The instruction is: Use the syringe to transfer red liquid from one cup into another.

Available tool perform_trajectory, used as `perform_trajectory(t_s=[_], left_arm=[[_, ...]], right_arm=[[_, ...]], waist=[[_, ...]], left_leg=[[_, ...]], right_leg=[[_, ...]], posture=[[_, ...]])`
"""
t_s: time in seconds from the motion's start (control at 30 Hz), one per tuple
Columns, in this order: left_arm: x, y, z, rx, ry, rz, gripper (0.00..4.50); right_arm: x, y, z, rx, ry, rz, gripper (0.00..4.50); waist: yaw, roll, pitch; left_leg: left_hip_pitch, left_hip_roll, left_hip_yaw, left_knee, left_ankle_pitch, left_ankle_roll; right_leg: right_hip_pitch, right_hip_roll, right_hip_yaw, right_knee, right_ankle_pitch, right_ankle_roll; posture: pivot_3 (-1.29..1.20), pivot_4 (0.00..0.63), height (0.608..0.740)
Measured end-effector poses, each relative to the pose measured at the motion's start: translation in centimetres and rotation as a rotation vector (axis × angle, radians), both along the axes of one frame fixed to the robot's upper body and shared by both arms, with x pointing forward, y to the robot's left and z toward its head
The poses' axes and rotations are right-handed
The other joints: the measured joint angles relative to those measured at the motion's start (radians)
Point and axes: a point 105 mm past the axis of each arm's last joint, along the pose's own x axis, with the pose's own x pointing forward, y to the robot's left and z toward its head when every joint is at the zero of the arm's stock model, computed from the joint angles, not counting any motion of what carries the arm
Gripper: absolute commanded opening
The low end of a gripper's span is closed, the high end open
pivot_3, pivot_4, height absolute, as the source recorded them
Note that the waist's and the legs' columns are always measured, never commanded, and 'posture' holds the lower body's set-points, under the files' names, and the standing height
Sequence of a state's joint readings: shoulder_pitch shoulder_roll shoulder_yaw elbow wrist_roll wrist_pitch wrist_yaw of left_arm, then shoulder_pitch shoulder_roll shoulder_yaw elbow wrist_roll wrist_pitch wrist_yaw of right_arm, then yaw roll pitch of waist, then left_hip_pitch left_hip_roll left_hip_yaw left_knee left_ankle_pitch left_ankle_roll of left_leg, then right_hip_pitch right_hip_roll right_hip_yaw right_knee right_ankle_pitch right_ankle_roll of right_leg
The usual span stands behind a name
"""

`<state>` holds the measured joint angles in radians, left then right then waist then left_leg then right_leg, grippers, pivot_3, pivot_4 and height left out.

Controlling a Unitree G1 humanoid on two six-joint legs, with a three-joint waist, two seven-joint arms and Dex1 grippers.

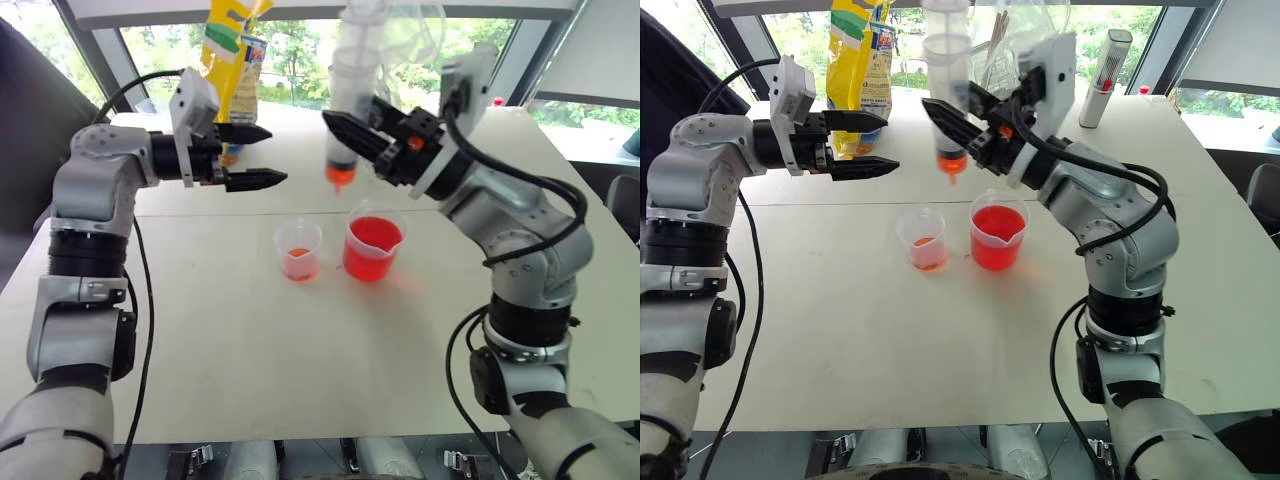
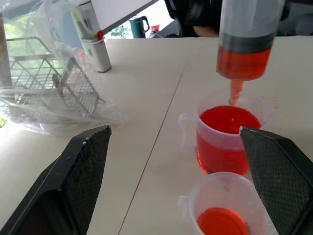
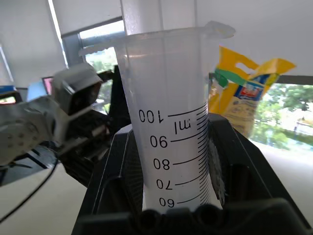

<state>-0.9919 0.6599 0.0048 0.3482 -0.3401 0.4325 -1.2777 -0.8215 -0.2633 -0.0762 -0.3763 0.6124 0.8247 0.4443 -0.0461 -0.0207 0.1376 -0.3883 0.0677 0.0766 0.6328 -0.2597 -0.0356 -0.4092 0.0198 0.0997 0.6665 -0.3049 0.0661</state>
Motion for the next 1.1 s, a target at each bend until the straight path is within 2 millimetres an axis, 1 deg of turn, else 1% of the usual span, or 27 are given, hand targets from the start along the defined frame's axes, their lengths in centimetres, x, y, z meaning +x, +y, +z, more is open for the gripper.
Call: perform_trajectory(t_s=[0.07, 0.2, 0.3, 0.33, 0.4, 0.47, 0.6, 0.7, 0.87, 1.0, 1.03, 1.1], left_arm=[[0.0, 0.4, 0.2, 0.003, -0.004, 0.011, 4.31], [-0.1, 0.9, 0.5, 0.001, 0.0, 0.028, 4.31], [-0.3, 1.0, 1.0, -0.018, -0.001, 0.029, 4.31], [-0.3, 1.0, 1.3, -0.032, -0.002, 0.032, 4.31], [-0.4, 0.8, 1.8, -0.045, -0.006, 0.029, 4.31], [-0.6, 0.6, 2.5, -0.071, -0.005, 0.019, 4.31], [-1.0, 0.1, 4.7, -0.12, -0.034, -0.015, 4.31], [-1.1, -0.6, 5.4, -0.149, -0.038, -0.047, 4.31], [-0.6, -2.1, 5.1, -0.179, -0.002, -0.09, 4.31], [-0.4, -3.1, 4.4, -0.163, 0.017, -0.11, 4.31], [-0.4, -3.3, 4.2, -0.16, 0.021, -0.114, 4.08], [-0.2, -3.4, 4.1, -0.156, 0.017, -0.111, 3.45]], right_arm=[[0.3, 1.2, -0.9, 0.002, 0.039, 0.03, 1.39], [0.8, 3.4, -4.1, -0.011, 0.098, 0.077, 1.39], [1.7, 4.0, -6.8, -0.063, 0.091, 0.057, 1.39], [2.1, 4.0, -8.2, -0.084, 0.098, 0.044, 1.39], [2.6, 4.0, -9.5, -0.098, 0.116, 0.031, 1.39], [2.8, 3.9, -9.9, -0.095, 0.107, 0.014, 1.39], [2.7, 3.9, -9.8, -0.086, 0.083, 0.008, 1.39], [2.6, 4.0, -9.7, -0.083, 0.075, 0.008, 1.39], [2.7, 4.0, -9.9, -0.098, 0.069, 0.0, 1.39], [2.6, 4.1, -10.0, -0.102, 0.069, -0.002, 1.39], [2.7, 4.1, -10.1, -0.104, 0.069, -0.005, 1.39], [2.8, 4.1, -10.2, -0.107, 0.074, -0.008, 1.39]], waist=[[0.0, 0.0, 0.0], [0.0, 0.0, 0.0], [0.001, -0.001, 0.0], [0.001, -0.001, 0.0], [0.0, -0.001, 0.0], [0.0, -0.001, 0.0], [-0.003, -0.001, 0.0], [-0.001, -0.001, 0.0], [0.0, -0.001, 0.0], [-0.002, -0.001, 0.0], [-0.002, -0.001, 0.0], [-0.004, -0.001, 0.0]], left_leg=[[0.0, 0.0, 0.0, 0.0, 0.0, 0.0], [-0.001, 0.0, 0.0, 0.001, 0.0, 0.0], [-0.001, -0.001, 0.0, 0.001, 0.0, 0.0], [-0.001, -0.001, 0.0, 0.001, 0.0, 0.0], [-0.001, -0.001, 0.0, 0.001, 0.0, 0.0], [-0.001, 0.0, 0.0, 0.001, 0.0, 0.0], [-0.001, 0.0, 0.0, 0.001, 0.0, 0.0], [-0.001, 0.0, 0.0, 0.001, 0.0, 0.0], [-0.001, 0.0, 0.0, 0.001, 0.0, 0.0], [-0.001, 0.0, 0.0, 0.001, 0.0, 0.0], [-0.001, 0.0, 0.0, 0.001, 0.0, 0.0], [-0.001, 0.0, 0.0, 0.001, 0.0, 0.0]], right_leg=[[0.0, -0.001, 0.0, 0.0, 0.0, 0.0], [0.0, -0.001, 0.0, 0.0, 0.0, 0.0], [0.0, -0.001, -0.001, 0.0, 0.0, 0.0], [0.0, -0.001, -0.001, -0.001, 0.0, 0.0], [0.0, -0.001, -0.001, 0.0, 0.0, 0.0], [0.0, -0.001, -0.001, 0.0, 0.0, 0.0], [0.0, -0.001, -0.001, 0.0, 0.0, 0.0], [0.0, -0.001, -0.001, 0.0, 0.0, 0.0], [0.0, -0.001, -0.001, 0.0, 0.0, 0.0], [0.0, -0.001, -0.001, 0.0, 0.0, 0.0], [0.0, 0.0, -0.001, 0.0, 0.0, 0.0], [0.0, 0.0, -0.001, 0.0, 0.0, 0.0]], posture=[[0.0, 0.15, 0.739], [0.0, 0.15, 0.739], [0.0, 0.15, 0.739], [0.0, 0.15, 0.739], [0.0, 0.15, 0.739], [0.0, 0.15, 0.739], [0.0, 0.15, 0.739], [0.0, 0.15, 0.739], [0.0, 0.15, 0.739], [0.0, 0.15, 0.739], [0.0, 0.15, 0.739], [0.0, 0.15, 0.739]])
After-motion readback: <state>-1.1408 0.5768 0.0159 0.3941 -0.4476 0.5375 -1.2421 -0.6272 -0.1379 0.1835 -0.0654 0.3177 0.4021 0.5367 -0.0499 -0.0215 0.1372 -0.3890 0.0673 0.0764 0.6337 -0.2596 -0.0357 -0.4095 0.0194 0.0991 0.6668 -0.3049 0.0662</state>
